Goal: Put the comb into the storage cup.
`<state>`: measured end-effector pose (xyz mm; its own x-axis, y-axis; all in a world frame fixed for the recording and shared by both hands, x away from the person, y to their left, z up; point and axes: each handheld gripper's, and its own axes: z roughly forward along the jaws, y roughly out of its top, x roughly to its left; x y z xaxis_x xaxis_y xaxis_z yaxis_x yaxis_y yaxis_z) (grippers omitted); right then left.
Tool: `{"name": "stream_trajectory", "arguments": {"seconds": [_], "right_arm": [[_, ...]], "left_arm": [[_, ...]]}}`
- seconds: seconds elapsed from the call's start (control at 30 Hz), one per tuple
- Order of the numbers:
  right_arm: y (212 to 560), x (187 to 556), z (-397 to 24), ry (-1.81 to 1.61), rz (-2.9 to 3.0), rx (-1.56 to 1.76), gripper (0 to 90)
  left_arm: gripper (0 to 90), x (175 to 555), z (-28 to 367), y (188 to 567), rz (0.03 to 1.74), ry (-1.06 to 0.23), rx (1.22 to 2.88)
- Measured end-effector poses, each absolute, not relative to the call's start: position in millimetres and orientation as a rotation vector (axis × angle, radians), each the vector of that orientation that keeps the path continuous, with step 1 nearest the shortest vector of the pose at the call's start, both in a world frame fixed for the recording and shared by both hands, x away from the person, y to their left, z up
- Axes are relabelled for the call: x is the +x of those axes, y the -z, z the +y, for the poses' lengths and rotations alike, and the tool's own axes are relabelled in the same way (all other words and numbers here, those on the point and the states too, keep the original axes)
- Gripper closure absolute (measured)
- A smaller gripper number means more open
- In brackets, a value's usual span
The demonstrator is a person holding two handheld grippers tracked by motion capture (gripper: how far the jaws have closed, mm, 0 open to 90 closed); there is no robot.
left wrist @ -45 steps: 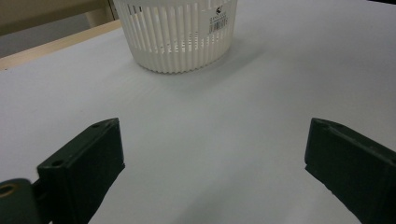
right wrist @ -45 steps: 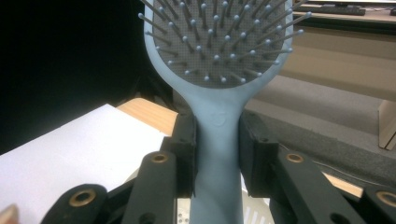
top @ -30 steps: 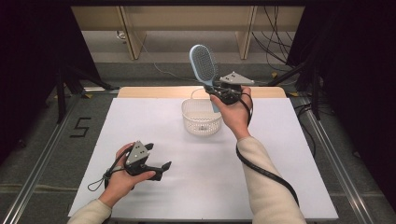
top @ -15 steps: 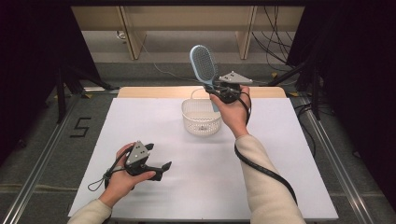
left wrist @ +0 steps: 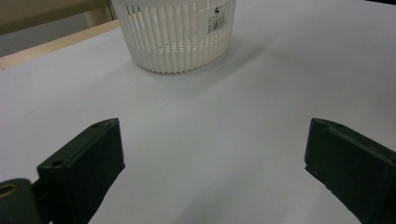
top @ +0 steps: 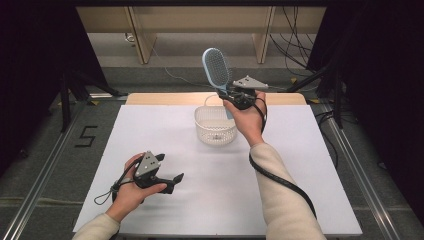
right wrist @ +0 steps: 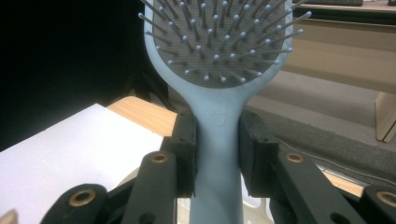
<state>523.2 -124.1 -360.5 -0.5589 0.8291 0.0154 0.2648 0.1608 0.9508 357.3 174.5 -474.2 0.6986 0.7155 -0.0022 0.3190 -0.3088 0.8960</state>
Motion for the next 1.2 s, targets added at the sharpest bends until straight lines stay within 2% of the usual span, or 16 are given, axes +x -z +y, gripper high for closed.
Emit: {"name": "stream_trajectory", "arguments": {"seconds": [1.2], "right_arm": [[368, 531, -114, -1.406, 1.921, 1.042, 70.1]], "left_arm": [[4.2, 357, 174, 474, 0.801, -0.492, 1.903]]}}
